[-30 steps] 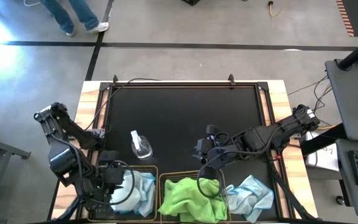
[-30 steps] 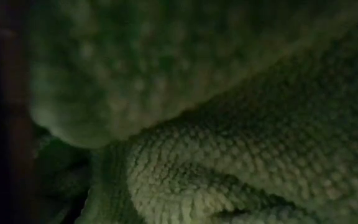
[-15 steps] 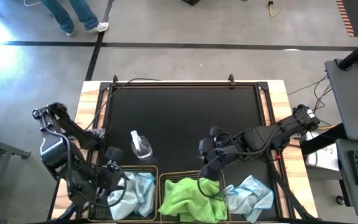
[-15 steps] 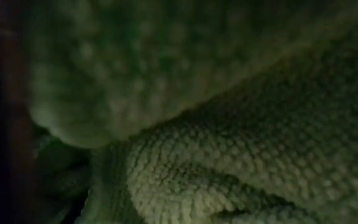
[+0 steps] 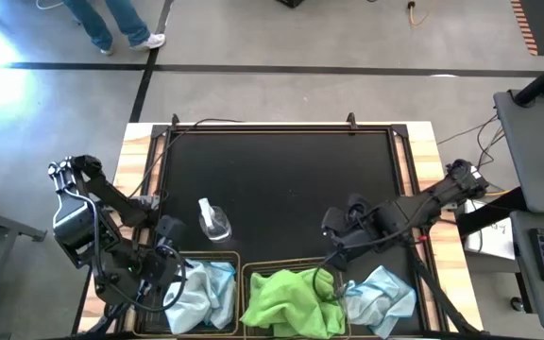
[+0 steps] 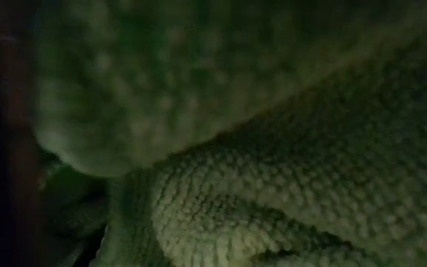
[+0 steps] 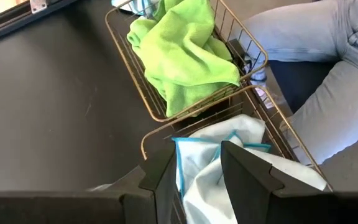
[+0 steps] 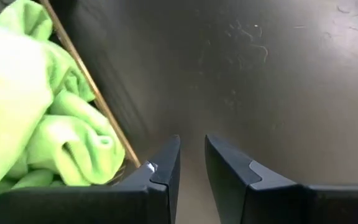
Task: Sort microfiber towel by color & place in baskets
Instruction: Put the white microfiber cloth into the left wire basket
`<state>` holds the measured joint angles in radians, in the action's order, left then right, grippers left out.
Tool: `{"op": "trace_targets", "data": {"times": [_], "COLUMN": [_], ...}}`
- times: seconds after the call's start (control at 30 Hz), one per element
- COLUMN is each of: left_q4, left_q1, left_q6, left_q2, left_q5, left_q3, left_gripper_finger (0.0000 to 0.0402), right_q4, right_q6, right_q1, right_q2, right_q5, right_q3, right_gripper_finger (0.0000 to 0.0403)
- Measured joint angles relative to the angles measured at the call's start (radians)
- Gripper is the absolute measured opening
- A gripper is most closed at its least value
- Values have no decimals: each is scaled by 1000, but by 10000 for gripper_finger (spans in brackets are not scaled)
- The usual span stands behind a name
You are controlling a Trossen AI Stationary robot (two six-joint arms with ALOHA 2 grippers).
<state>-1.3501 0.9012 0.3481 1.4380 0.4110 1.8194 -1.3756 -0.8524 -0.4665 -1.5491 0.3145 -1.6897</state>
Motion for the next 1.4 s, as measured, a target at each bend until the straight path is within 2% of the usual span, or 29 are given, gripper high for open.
{"op": "trace_targets", "data": {"times": [0.2, 0.43, 0.83, 1.1, 1.3, 1.4], "left_q4": [-1, -9, -11, -11, -12, -12], "left_q1": [0, 1, 0, 0, 0, 0], "left_q6": [0, 0, 3, 4, 4, 2], "left_q2": [0, -3, -5, -5, -5, -5], "left_q5": [1, 1, 1, 1, 1, 1], "left_q3": [0, 0, 0, 0, 0, 0], "left_gripper_finger": [111, 111, 111, 111, 111, 111], "right_q4": [-14, -91, -20, 94, 347, 417], "right_q6": [-116, -381, -757, -699, -540, -506], "right_q1": [-55, -157, -370, -407, -406, -406], "right_q2": [23, 23, 23, -18, -67, -96], "right_q5": [-9, -95, -124, -179, -219, -219], "right_q3": [14, 22, 102, 185, 241, 242], "right_gripper_finger": [69, 68, 68, 68, 68, 68]}}
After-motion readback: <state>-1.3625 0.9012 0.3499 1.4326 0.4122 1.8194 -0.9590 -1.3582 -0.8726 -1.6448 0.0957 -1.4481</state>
